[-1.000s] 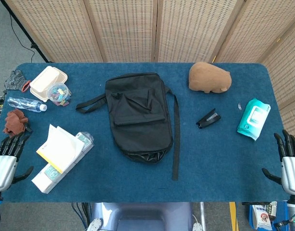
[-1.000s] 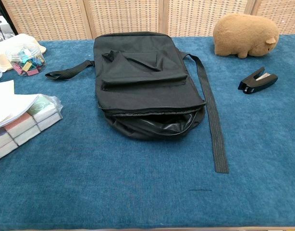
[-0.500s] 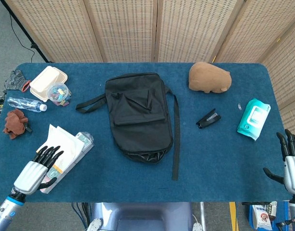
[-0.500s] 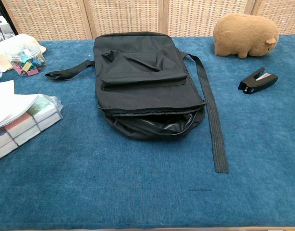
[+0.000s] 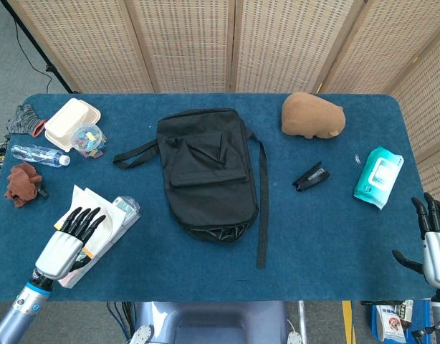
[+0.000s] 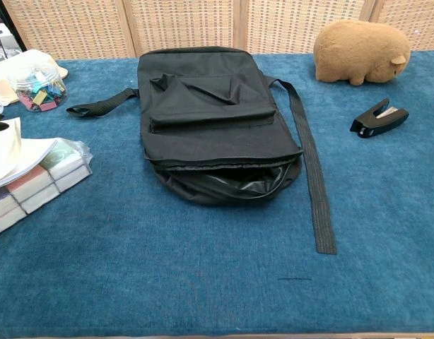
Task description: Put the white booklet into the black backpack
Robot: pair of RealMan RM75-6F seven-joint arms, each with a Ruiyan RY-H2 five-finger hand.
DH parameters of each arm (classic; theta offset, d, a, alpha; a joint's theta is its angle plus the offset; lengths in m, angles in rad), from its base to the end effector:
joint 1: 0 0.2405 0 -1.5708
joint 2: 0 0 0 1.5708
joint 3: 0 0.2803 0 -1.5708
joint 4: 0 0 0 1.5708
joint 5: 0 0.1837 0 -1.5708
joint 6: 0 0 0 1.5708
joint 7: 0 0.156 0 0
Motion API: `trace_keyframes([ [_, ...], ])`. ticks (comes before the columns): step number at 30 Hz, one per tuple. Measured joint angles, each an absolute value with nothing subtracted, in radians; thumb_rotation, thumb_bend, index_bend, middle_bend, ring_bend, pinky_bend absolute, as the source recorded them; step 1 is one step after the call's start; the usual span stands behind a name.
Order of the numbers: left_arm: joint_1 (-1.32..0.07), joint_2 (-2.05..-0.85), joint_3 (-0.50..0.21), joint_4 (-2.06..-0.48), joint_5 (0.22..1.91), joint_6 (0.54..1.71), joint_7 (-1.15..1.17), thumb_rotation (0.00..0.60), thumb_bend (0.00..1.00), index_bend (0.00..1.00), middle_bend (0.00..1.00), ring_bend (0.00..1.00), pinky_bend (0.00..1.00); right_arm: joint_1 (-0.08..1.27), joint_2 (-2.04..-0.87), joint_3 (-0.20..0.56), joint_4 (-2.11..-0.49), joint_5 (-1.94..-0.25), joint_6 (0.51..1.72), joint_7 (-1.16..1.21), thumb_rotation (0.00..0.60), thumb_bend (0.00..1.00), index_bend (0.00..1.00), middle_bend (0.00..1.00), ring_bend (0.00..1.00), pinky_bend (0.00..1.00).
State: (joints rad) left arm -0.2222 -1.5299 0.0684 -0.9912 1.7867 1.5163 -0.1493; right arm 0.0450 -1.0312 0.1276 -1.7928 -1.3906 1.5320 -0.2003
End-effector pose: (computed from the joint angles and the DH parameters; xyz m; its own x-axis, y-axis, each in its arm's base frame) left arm -0.3253 0.2166 0.0662 0.4857 0.0397 0.8732 0.8018 -0.4182 -0.4269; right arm -0.3072 -0.1905 0.2311 0.4830 0.0762 0.8723 -0.8726 0.1252 0.4722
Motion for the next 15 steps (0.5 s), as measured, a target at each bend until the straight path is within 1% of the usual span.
trace_keyframes([
  [4, -0.235, -1.556, 0.065, -0.929, 1.786, 1.522, -0.160, 0.600, 0.31, 0.00, 0.00, 0.00, 0.13, 0.048, -1.032, 0.125, -1.792, -1.390, 1.525, -0.204, 0.600, 0.00, 0.00, 0.00, 0.00, 0.00],
  [8, -0.248, -1.583, 0.071, -0.863, 1.797, 1.534, -0.192, 0.600, 0.37, 0.00, 0.00, 0.00, 0.21, 0.048, -1.032, 0.123, -1.792, -1.390, 1.524, -0.208, 0.600, 0.00, 0.00, 0.00, 0.00, 0.00],
  [11, -0.257, -1.603, 0.080, -0.823, 1.802, 1.536, -0.213, 0.600, 0.40, 0.01, 0.00, 0.04, 0.28, 0.047, -1.031, 0.121, -1.793, -1.393, 1.524, -0.206, 0.600, 0.00, 0.00, 0.00, 0.00, 0.00],
  [13, -0.262, -1.612, 0.085, -0.803, 1.804, 1.538, -0.222, 0.600, 0.41, 0.05, 0.02, 0.07, 0.33, 0.048, -1.031, 0.120, -1.793, -1.394, 1.523, -0.207, 0.600, 0.00, 0.00, 0.00, 0.00, 0.00],
  [15, -0.265, -1.621, 0.089, -0.787, 1.807, 1.543, -0.227, 0.600, 0.42, 0.14, 0.08, 0.12, 0.39, 0.048, -1.031, 0.119, -1.794, -1.395, 1.523, -0.207, 0.600, 0.00, 0.00, 0.00, 0.00, 0.00],
])
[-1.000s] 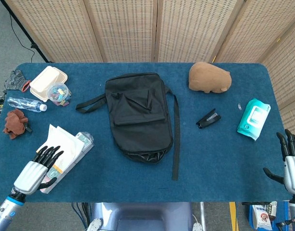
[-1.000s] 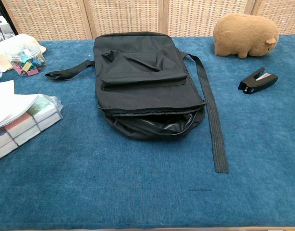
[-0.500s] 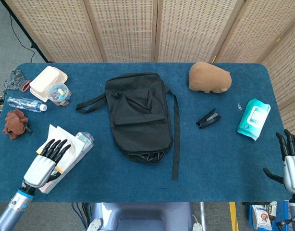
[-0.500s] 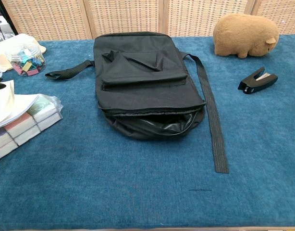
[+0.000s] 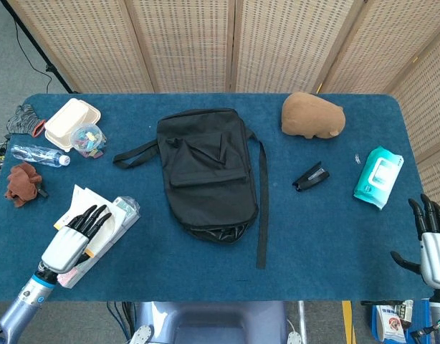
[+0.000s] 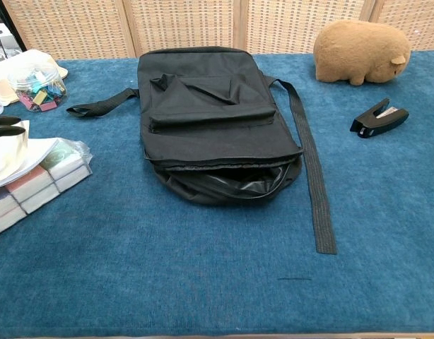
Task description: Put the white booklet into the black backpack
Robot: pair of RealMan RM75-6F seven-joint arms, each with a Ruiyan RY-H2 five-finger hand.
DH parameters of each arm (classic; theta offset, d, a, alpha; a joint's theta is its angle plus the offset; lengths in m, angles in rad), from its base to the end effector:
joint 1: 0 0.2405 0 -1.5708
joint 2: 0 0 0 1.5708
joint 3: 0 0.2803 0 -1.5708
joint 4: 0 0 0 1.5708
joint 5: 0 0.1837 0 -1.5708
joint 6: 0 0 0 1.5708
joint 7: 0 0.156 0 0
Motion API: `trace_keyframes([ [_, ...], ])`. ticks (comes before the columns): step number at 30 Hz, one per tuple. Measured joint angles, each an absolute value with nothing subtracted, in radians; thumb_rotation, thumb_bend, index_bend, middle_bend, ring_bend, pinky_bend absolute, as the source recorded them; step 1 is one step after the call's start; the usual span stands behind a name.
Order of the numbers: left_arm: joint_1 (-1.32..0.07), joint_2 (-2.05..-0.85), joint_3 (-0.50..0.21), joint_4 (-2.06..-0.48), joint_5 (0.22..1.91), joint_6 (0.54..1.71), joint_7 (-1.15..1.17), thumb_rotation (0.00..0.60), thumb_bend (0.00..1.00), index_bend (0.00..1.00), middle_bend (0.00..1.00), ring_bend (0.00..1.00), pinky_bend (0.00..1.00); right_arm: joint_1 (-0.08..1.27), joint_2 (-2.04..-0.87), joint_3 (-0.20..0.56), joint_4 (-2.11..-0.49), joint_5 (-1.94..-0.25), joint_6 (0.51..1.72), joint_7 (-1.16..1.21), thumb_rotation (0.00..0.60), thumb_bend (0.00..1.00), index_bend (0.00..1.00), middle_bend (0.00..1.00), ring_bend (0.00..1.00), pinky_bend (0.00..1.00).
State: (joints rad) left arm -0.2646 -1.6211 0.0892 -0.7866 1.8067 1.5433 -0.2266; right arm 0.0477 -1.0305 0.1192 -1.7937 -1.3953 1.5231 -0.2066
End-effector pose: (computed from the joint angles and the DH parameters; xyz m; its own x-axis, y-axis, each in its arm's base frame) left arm -0.3292 0.2310 0.0495 0.5181 0.0182 0.8551 0.7546 -0.4804 -0.4470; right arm -0.3071 -0.1901 0.2284 0.4883 0.0607 0.8706 -0.8696 0.1172 0.4796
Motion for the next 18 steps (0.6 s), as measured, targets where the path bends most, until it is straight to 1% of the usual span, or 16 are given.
trace_keyframes([
  [1, -0.265, -1.625, 0.090, -0.779, 1.807, 1.546, -0.228, 0.600, 0.43, 0.18, 0.11, 0.14, 0.41, 0.047, -1.030, 0.118, -1.794, -1.397, 1.523, -0.206, 0.600, 0.00, 0.00, 0.00, 0.00, 0.00],
  [4, -0.268, -1.641, 0.093, -0.746, 1.810, 1.563, -0.240, 0.600, 0.45, 0.32, 0.24, 0.24, 0.51, 0.045, -1.029, 0.115, -1.794, -1.400, 1.524, -0.206, 0.600, 0.00, 0.00, 0.00, 0.00, 0.00],
  [6, -0.269, -1.654, 0.094, -0.719, 1.812, 1.580, -0.253, 0.600, 0.48, 0.44, 0.34, 0.32, 0.58, 0.044, -1.029, 0.113, -1.795, -1.402, 1.526, -0.205, 0.600, 0.00, 0.00, 0.00, 0.00, 0.00],
  [9, -0.268, -1.676, 0.094, -0.673, 1.813, 1.607, -0.278, 0.600, 0.50, 0.57, 0.47, 0.42, 0.66, 0.044, -1.028, 0.111, -1.796, -1.404, 1.525, -0.206, 0.600, 0.00, 0.00, 0.00, 0.00, 0.00],
  [13, -0.266, -1.707, 0.095, -0.600, 1.810, 1.633, -0.309, 0.600, 0.51, 0.66, 0.55, 0.47, 0.70, 0.044, -1.029, 0.106, -1.798, -1.408, 1.521, -0.210, 0.600, 0.00, 0.00, 0.00, 0.00, 0.00],
  [18, -0.267, -1.740, 0.090, -0.534, 1.795, 1.659, -0.347, 0.600, 0.57, 0.75, 0.62, 0.53, 0.73, 0.046, -1.029, 0.103, -1.802, -1.408, 1.512, -0.208, 0.600, 0.00, 0.00, 0.00, 0.00, 0.00],
])
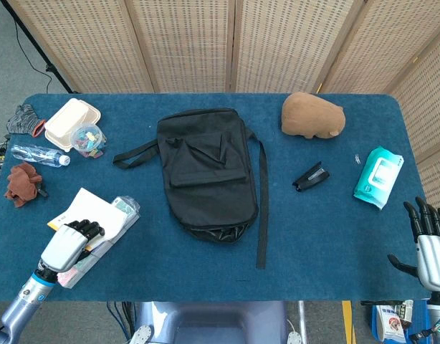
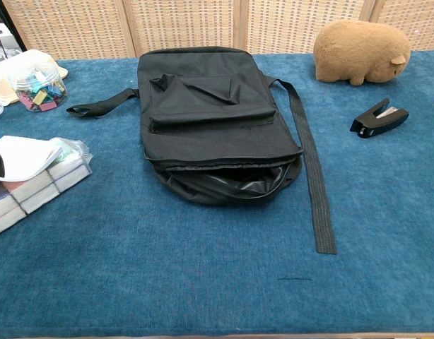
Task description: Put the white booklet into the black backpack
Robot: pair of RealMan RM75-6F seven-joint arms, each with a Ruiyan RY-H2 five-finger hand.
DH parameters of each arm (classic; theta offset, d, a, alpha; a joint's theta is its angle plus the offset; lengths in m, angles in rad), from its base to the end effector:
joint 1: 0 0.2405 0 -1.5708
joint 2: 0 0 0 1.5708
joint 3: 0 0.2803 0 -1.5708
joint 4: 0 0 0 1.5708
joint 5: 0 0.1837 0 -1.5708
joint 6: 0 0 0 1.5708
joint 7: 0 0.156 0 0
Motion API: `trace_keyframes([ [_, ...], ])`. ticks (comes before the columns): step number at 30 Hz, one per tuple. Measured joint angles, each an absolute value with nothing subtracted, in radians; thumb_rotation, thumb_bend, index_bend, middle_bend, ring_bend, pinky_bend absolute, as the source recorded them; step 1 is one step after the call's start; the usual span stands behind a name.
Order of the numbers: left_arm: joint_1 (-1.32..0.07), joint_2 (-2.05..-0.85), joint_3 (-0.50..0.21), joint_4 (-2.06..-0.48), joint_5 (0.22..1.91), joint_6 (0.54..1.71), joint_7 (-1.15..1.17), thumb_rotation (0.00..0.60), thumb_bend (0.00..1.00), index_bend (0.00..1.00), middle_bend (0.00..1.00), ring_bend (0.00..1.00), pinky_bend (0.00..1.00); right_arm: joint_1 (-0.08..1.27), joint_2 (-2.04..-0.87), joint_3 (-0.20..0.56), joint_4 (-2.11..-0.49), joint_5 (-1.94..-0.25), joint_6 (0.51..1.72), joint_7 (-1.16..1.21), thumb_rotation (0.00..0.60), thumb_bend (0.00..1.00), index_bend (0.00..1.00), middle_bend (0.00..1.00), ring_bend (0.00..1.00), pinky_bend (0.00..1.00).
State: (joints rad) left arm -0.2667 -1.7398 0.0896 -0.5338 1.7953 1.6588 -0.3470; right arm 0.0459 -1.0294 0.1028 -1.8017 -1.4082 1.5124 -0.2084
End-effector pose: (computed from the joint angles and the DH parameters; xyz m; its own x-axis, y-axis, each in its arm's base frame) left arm -0.3309 0.2360 0.0442 0.4888 -0.0664 0.8699 0.7360 -0.5040 -0.4521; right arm -0.3062 -0.1870 0.2235 0.4850 0.0351 0.8738 -0.8714 0.1037 0.4795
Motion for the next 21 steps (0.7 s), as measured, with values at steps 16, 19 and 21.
trace_keyframes([
  [16, -0.381, -1.667, 0.003, -0.580, 1.740, 1.711, -0.377, 0.600, 0.62, 0.82, 0.67, 0.55, 0.75, 0.148, -0.948, 0.075, -1.798, -1.455, 1.276, 0.035, 0.600, 0.00, 0.00, 0.00, 0.00, 0.00],
  [19, -0.410, -1.621, -0.010, -0.633, 1.738, 1.715, -0.353, 0.600, 0.62, 0.82, 0.67, 0.55, 0.75, 0.204, -0.942, 0.082, -1.795, -1.468, 1.212, 0.062, 0.600, 0.00, 0.00, 0.00, 0.00, 0.00],
  [21, -0.426, -1.591, -0.016, -0.667, 1.739, 1.717, -0.333, 0.600, 0.62, 0.82, 0.67, 0.55, 0.75, 0.237, -0.943, 0.089, -1.794, -1.477, 1.181, 0.070, 0.600, 0.00, 0.00, 0.00, 0.00, 0.00],
])
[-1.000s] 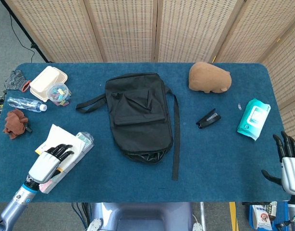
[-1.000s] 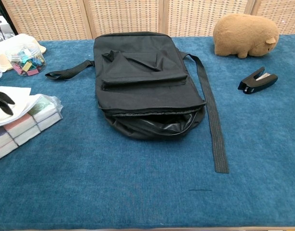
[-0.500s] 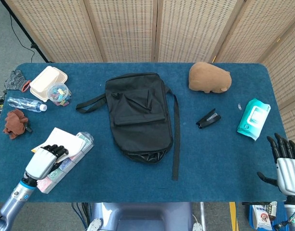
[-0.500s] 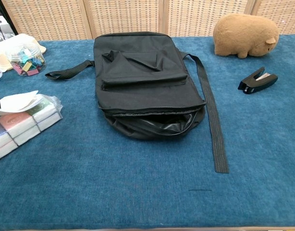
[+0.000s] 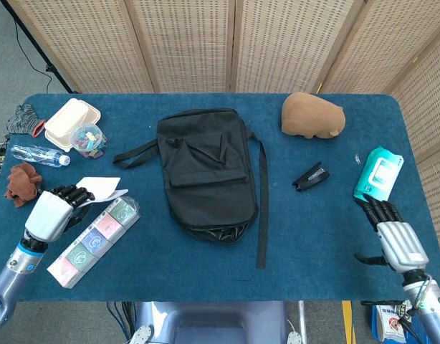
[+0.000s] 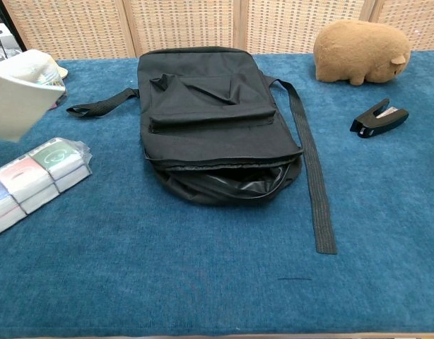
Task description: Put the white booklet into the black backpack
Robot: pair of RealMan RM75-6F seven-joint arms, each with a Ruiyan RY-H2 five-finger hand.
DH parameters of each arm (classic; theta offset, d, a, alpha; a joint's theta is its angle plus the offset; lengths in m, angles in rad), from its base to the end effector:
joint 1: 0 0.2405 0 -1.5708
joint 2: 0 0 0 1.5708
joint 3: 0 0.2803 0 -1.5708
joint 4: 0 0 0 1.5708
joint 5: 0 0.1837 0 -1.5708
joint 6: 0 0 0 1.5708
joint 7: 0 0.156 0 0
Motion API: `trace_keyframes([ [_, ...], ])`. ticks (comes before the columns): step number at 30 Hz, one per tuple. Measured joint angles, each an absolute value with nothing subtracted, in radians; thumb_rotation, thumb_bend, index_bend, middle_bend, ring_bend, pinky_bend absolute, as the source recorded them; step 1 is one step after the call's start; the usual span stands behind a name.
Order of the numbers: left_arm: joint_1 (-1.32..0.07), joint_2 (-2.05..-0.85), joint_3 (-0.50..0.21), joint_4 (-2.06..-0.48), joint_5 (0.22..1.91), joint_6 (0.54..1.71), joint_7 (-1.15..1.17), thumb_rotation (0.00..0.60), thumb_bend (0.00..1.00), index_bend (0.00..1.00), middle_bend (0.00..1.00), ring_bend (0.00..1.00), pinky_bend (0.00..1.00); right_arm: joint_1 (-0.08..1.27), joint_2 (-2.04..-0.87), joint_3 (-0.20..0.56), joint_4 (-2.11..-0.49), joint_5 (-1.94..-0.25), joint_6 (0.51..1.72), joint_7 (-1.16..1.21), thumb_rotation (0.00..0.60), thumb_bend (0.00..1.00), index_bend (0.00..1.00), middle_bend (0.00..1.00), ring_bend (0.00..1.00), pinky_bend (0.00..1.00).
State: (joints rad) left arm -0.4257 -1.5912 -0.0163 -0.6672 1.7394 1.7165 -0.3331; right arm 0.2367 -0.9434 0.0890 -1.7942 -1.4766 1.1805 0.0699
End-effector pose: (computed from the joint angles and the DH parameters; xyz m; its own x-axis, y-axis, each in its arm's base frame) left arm -0.2900 0.3007 0.1150 0.4195 -0.2937 0.8589 0.6804 -0.5246 -0.5117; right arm -0.2792 -0.2365 0.1980 0.3438 -0.2174 0.9135 -0.9378 -0.1288 0.3223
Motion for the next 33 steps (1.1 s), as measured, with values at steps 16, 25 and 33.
trace_keyframes([
  [16, -0.499, -1.364, -0.019, -1.013, 1.823, 1.761, -0.222, 0.600, 0.63, 0.82, 0.67, 0.55, 0.75, 0.560, -1.156, 0.176, -1.727, -1.473, 0.893, 0.109, 0.600, 0.00, 0.09, 0.00, 0.00, 0.00],
  [25, -0.501, -1.326, -0.037, -1.078, 1.825, 1.783, -0.221, 0.600, 0.63, 0.82, 0.67, 0.55, 0.75, 0.661, -1.335, 0.194, -1.651, -1.406, 0.823, 0.015, 0.600, 0.00, 0.09, 0.00, 0.00, 0.00],
  [33, -0.484, -1.333, -0.038, -1.029, 1.815, 1.798, -0.256, 0.600, 0.62, 0.82, 0.67, 0.56, 0.75, 0.729, -1.468, 0.198, -1.542, -1.371, 0.786, -0.006, 0.600, 0.00, 0.11, 0.00, 0.00, 0.00],
])
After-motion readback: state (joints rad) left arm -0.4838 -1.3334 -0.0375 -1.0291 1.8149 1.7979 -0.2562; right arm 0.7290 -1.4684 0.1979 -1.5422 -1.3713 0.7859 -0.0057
